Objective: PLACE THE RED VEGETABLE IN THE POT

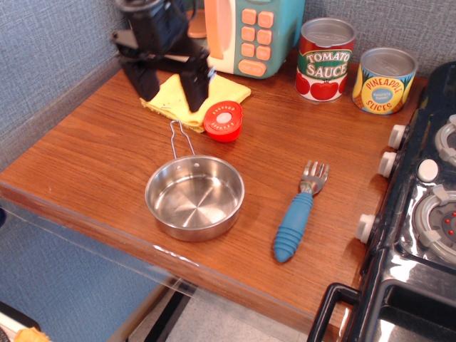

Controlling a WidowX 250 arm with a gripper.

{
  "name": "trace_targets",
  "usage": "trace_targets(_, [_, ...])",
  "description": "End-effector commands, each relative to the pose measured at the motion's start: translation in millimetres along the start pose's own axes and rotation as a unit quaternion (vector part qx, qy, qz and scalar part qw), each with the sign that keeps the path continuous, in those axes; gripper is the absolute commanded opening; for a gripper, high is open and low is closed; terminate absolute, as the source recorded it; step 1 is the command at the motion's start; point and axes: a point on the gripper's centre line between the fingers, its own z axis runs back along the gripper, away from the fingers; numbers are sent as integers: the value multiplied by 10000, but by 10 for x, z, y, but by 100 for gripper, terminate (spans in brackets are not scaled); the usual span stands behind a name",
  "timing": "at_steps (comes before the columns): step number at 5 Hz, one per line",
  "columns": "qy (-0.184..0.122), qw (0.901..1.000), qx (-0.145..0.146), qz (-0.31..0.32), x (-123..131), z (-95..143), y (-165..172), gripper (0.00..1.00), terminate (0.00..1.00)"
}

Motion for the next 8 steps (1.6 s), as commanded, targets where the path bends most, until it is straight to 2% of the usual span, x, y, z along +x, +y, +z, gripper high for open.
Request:
trace_targets(1, [-318,9993,144,148,560,16,-136,100,0])
trace_targets(2, [-165,9993,291,185,645,-155,-147,100,0])
trace_targets(3, [113,9991,377,128,610,-348,-186,100,0])
trace_targets(5, [577,9976,389,-5,410,-595,-291,100,0])
trace_targets(6, [664,9969,419,64,431,-677,-264,100,0])
trace_targets(8, [744,9953,520,337,653,-822,-160,100,0])
